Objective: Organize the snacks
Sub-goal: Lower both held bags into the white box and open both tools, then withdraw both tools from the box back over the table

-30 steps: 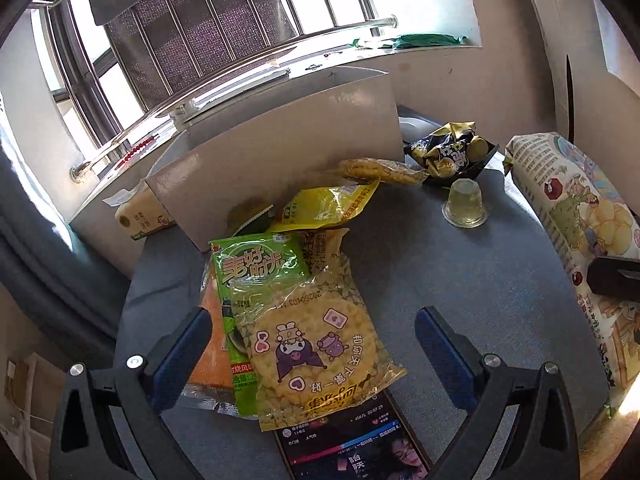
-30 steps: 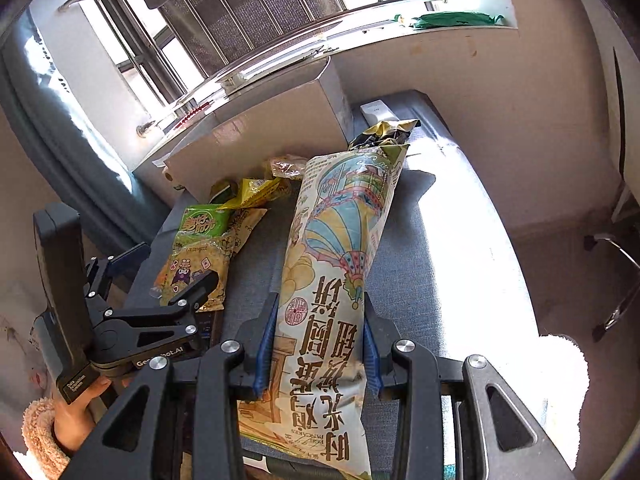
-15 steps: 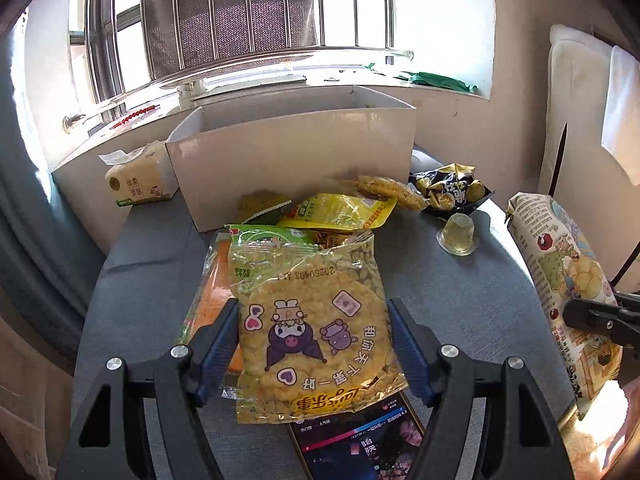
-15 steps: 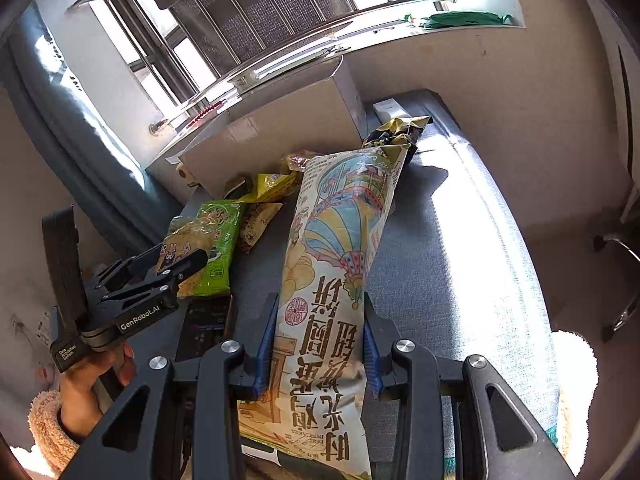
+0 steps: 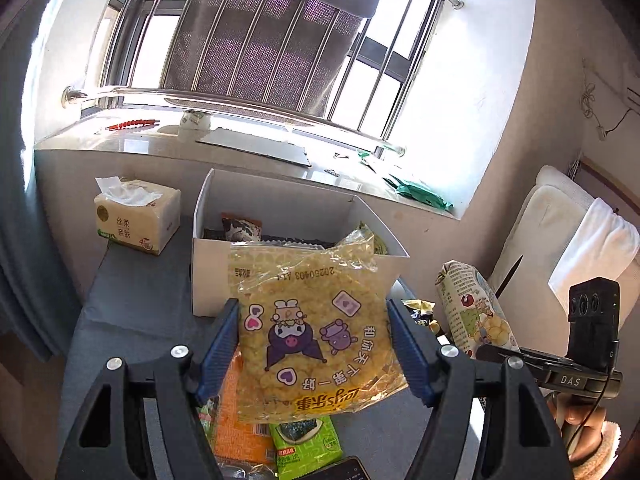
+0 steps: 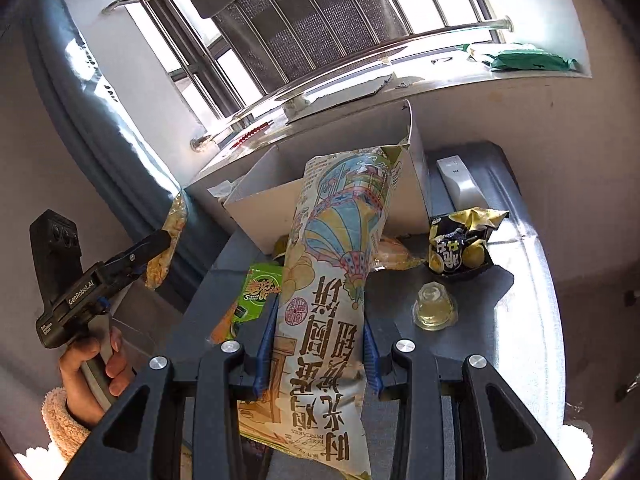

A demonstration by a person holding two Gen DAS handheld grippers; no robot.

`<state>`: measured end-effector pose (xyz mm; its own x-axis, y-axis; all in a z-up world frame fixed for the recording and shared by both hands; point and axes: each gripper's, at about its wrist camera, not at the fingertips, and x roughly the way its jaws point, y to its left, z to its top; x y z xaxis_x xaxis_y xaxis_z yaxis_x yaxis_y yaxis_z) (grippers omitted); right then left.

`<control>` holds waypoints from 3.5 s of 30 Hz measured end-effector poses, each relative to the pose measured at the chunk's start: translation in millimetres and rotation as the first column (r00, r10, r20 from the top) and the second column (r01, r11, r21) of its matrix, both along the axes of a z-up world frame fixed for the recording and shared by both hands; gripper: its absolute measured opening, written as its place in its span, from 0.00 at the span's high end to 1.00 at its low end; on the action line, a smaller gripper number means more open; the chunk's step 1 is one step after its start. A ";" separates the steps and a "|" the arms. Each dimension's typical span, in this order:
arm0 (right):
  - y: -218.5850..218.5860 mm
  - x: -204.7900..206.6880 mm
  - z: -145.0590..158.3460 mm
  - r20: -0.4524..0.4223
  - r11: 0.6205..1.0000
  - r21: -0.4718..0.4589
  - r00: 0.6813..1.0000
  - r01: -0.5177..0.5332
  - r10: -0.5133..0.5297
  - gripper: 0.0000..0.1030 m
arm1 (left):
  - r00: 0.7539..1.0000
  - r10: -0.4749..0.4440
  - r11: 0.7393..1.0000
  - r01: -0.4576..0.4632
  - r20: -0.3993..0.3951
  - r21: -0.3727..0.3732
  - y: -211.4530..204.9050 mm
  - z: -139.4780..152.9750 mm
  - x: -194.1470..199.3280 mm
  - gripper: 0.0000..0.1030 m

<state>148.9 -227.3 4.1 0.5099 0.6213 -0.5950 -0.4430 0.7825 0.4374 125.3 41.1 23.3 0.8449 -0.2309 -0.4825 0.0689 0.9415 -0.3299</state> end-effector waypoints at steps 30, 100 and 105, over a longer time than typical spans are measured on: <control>129.1 253.8 -8.1 -0.103 0.977 -0.211 0.994 0.006 -0.029 0.00 | 0.969 -0.022 0.999 0.032 -0.244 0.037 53.7 -36.0 221.9 0.00; -27.4 -80.8 -56.9 -0.027 0.996 0.004 0.995 0.093 -0.093 0.00 | 0.994 0.018 0.997 -0.010 -0.109 0.076 -35.2 -63.4 -113.0 0.00; -33.6 -77.8 -61.2 -0.061 0.994 0.038 0.993 0.104 -0.102 0.00 | 0.994 0.029 0.997 -0.020 -0.107 0.078 -33.5 -62.3 -114.0 0.00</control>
<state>71.0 -260.9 -57.2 0.5371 0.5919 -0.6009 -0.3332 0.8034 0.4936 11.3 7.6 -39.0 0.7920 -0.1693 -0.5866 0.0134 0.9654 -0.2606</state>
